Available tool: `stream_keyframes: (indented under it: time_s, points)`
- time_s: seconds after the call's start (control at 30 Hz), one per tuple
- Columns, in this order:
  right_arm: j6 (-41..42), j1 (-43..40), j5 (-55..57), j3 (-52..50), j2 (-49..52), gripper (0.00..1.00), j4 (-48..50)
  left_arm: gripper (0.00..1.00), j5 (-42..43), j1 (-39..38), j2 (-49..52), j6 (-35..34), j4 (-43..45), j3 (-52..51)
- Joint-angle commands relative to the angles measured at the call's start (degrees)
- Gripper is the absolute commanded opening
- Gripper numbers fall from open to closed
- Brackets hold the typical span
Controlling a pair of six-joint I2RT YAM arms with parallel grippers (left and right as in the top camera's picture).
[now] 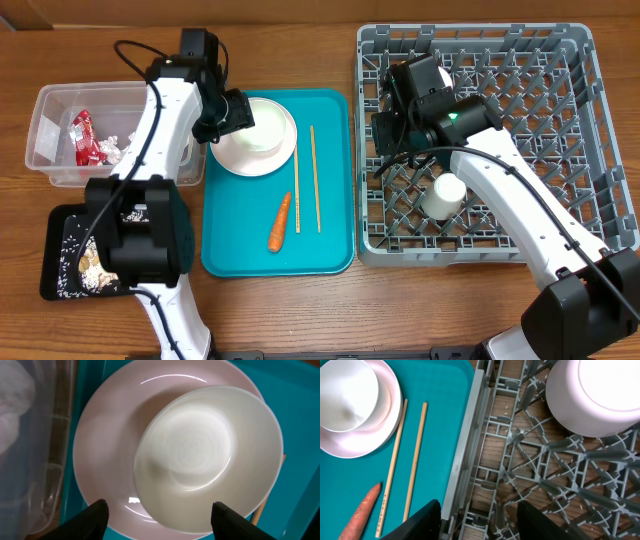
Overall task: Sort waste into correct bins and load items into the dishwasher
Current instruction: 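Move the left gripper to the second pink bowl on the plate and grasp it, then lift the second pink bowl and hand it to the right gripper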
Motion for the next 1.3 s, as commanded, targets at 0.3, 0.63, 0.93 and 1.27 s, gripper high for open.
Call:
stream_keyframes:
  time_s: [0.3, 0.63, 0.93, 1.27]
  points:
    - [0.2, -0.2, 0.6, 0.4, -1.1, 0.52, 0.1, 0.08, 0.8, 0.5, 5.5, -0.4, 0.4, 1.2]
    - [0.2, -0.2, 0.6, 0.4, -1.1, 0.56, 0.2, 0.04, 0.6, 1.3, 3.0, -0.4, -3.2, 4.4]
    - [0.2, -0.2, -12.5, 3.5, -1.4, 0.63, -0.1, 0.04, 0.8, -0.1, -2.5, -0.4, -8.6, 7.5]
    - [0.2, -0.2, -27.4, 4.1, -1.5, 0.75, 0.1, 0.04, 0.8, -6.6, -9.5, 0.1, -15.0, 7.5]
